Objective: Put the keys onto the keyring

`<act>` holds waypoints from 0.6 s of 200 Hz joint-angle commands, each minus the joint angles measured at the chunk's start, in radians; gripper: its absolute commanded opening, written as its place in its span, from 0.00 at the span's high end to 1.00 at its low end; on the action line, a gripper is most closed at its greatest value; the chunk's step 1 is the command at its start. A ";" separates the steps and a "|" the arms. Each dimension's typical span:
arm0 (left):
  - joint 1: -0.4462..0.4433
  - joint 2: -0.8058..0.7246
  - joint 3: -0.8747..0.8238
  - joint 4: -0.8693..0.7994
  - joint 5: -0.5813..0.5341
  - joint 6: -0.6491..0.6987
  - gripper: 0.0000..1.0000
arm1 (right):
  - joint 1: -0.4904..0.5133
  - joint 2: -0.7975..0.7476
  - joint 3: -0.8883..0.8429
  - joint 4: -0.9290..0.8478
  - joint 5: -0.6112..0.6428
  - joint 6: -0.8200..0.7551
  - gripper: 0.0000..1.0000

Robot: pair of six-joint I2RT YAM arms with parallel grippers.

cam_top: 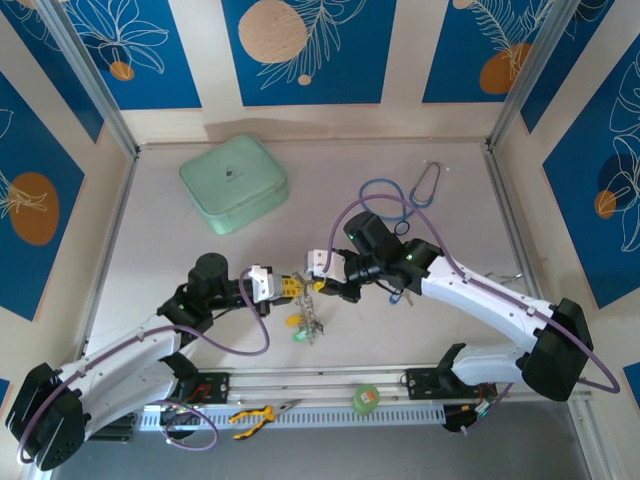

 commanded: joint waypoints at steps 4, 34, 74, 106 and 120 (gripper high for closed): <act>-0.008 -0.010 0.013 0.001 0.023 0.022 1.00 | 0.007 0.007 0.062 -0.015 -0.035 -0.034 0.99; -0.007 -0.017 0.013 -0.016 0.015 0.027 1.00 | 0.016 0.016 0.083 -0.028 -0.032 -0.041 0.99; -0.008 -0.030 0.008 -0.005 0.011 0.024 1.00 | 0.015 0.016 0.051 -0.024 0.015 -0.033 0.99; -0.007 -0.041 0.004 0.035 0.005 0.011 1.00 | 0.010 0.064 0.026 -0.091 0.118 -0.023 1.00; -0.007 -0.043 0.003 0.053 0.001 0.007 1.00 | 0.022 0.083 0.036 -0.131 0.095 -0.027 1.00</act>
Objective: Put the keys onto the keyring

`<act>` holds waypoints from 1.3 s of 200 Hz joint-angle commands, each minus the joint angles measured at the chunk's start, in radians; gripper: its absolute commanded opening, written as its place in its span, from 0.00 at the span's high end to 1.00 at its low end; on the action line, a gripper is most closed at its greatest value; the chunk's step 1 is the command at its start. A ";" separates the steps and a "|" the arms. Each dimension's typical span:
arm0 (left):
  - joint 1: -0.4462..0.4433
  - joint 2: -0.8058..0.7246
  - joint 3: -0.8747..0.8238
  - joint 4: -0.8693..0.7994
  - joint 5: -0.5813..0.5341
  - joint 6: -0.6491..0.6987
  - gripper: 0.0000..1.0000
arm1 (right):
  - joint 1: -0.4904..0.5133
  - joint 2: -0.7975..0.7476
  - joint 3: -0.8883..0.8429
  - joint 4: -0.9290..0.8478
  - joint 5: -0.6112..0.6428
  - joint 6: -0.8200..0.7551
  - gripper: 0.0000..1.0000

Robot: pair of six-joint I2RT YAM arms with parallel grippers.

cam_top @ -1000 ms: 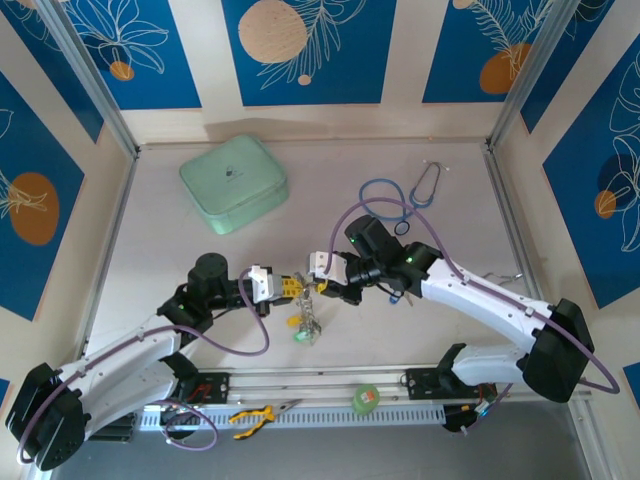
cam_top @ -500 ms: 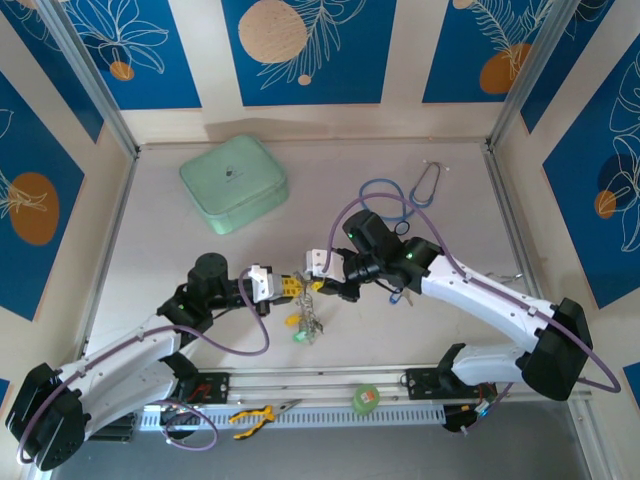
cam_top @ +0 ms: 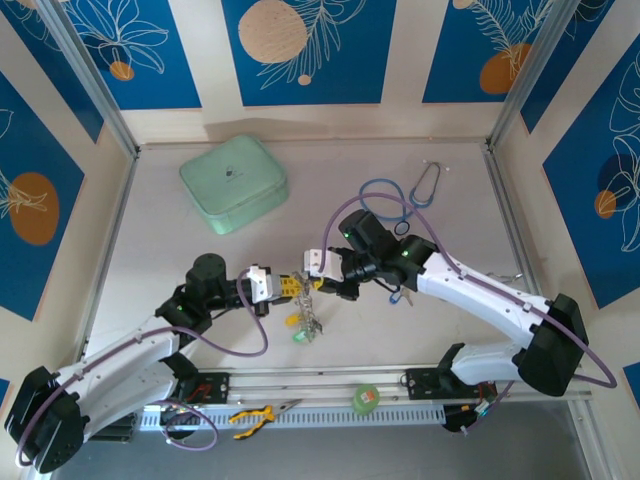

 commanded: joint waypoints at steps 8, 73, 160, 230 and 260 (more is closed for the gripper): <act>-0.007 -0.018 0.004 0.057 0.009 -0.004 1.00 | 0.018 0.041 0.002 -0.085 0.006 -0.001 1.00; -0.007 -0.008 0.000 0.054 0.007 -0.006 1.00 | 0.027 0.003 0.024 0.028 -0.130 0.027 1.00; -0.007 -0.031 0.002 -0.009 -0.002 0.022 1.00 | -0.027 -0.036 0.018 0.028 -0.027 0.052 1.00; -0.008 -0.004 0.032 -0.115 -0.009 0.066 1.00 | -0.029 -0.095 0.024 0.022 -0.017 0.025 1.00; -0.008 0.021 0.050 -0.130 -0.005 0.058 1.00 | -0.007 -0.118 0.019 0.064 -0.093 -0.002 1.00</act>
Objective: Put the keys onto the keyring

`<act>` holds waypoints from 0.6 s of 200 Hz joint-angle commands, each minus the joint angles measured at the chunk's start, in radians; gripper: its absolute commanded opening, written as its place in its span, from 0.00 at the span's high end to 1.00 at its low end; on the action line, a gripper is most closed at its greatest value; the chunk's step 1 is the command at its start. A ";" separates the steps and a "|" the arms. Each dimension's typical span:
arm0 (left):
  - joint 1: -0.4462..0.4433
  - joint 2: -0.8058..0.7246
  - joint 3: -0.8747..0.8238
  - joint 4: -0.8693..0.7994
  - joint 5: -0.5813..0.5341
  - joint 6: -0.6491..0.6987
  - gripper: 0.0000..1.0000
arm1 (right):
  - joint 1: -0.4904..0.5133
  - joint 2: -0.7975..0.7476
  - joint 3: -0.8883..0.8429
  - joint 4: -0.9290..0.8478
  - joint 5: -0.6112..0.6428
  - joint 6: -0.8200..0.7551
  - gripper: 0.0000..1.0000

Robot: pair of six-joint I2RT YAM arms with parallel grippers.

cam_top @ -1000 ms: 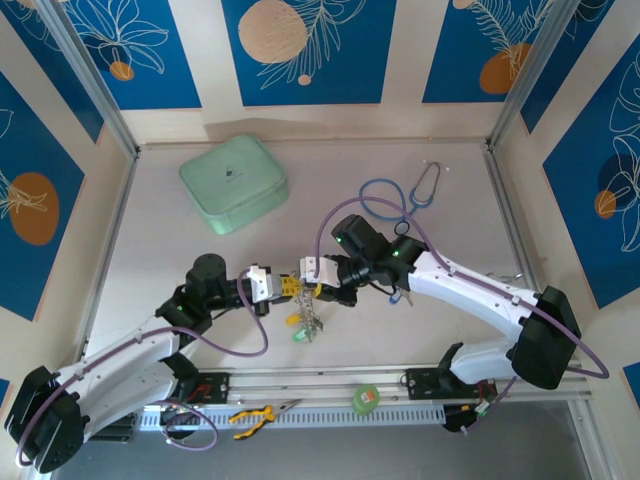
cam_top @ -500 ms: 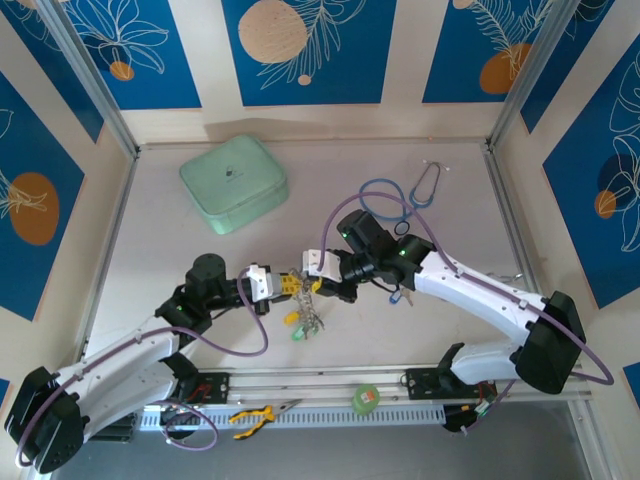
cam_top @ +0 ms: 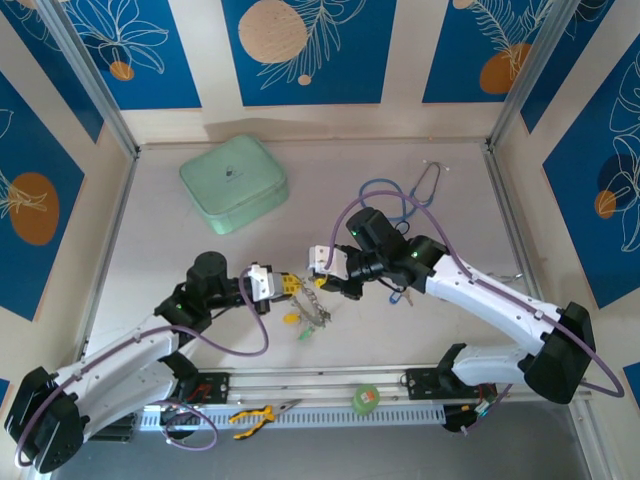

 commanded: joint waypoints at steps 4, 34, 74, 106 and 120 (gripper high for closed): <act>-0.007 0.016 0.021 -0.057 0.033 0.004 0.92 | 0.010 -0.056 0.015 0.060 -0.068 -0.036 1.00; -0.008 -0.030 -0.011 0.098 -0.001 -0.125 0.38 | -0.004 -0.070 -0.028 0.110 -0.070 -0.035 1.00; -0.008 -0.210 -0.075 0.134 -0.116 -0.242 0.17 | -0.021 -0.048 -0.040 0.121 0.014 -0.005 1.00; -0.007 -0.355 -0.082 0.016 -0.422 -0.349 0.12 | -0.002 0.010 -0.008 0.146 0.043 0.031 1.00; -0.006 -0.391 -0.078 -0.022 -0.604 -0.453 0.03 | 0.022 0.048 0.022 0.167 0.029 0.046 1.00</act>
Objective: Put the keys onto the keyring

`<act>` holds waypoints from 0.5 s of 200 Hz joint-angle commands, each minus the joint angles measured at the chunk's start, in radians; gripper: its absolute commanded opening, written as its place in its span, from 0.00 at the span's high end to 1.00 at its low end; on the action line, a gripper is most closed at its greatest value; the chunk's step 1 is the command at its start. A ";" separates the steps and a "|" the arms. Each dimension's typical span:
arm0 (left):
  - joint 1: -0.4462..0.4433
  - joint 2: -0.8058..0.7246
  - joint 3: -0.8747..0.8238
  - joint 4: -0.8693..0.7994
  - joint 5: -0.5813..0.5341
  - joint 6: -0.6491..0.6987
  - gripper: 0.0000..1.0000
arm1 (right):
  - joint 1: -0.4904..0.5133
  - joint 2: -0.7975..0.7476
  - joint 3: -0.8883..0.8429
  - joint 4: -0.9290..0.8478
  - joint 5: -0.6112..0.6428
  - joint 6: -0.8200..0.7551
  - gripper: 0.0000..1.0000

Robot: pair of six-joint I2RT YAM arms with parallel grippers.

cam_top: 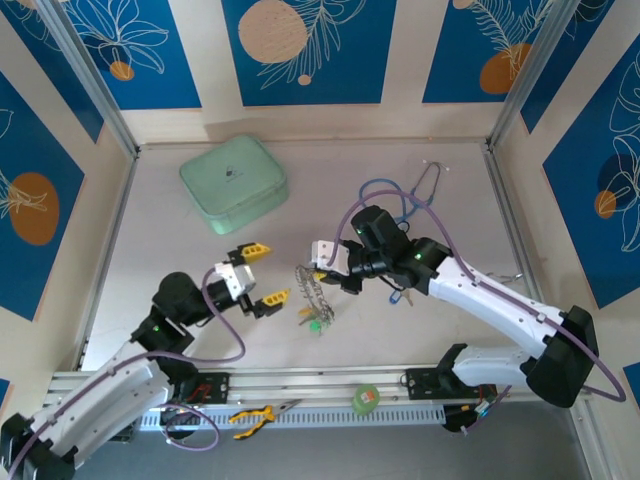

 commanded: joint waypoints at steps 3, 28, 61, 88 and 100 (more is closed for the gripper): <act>-0.007 -0.064 -0.004 -0.084 -0.363 -0.203 0.01 | 0.039 0.059 0.061 0.075 -0.013 0.046 1.00; -0.006 -0.072 0.038 -0.176 -0.564 -0.300 0.00 | 0.084 0.121 0.114 0.198 -0.067 0.088 1.00; -0.006 -0.096 0.072 -0.226 -0.798 -0.367 0.00 | 0.108 0.241 0.183 0.327 -0.054 0.187 1.00; -0.006 -0.100 0.107 -0.295 -0.855 -0.387 0.00 | 0.092 0.316 0.166 0.320 0.030 0.250 1.00; -0.005 -0.089 0.113 -0.319 -0.859 -0.397 0.00 | 0.085 0.335 0.139 0.288 0.072 0.243 1.00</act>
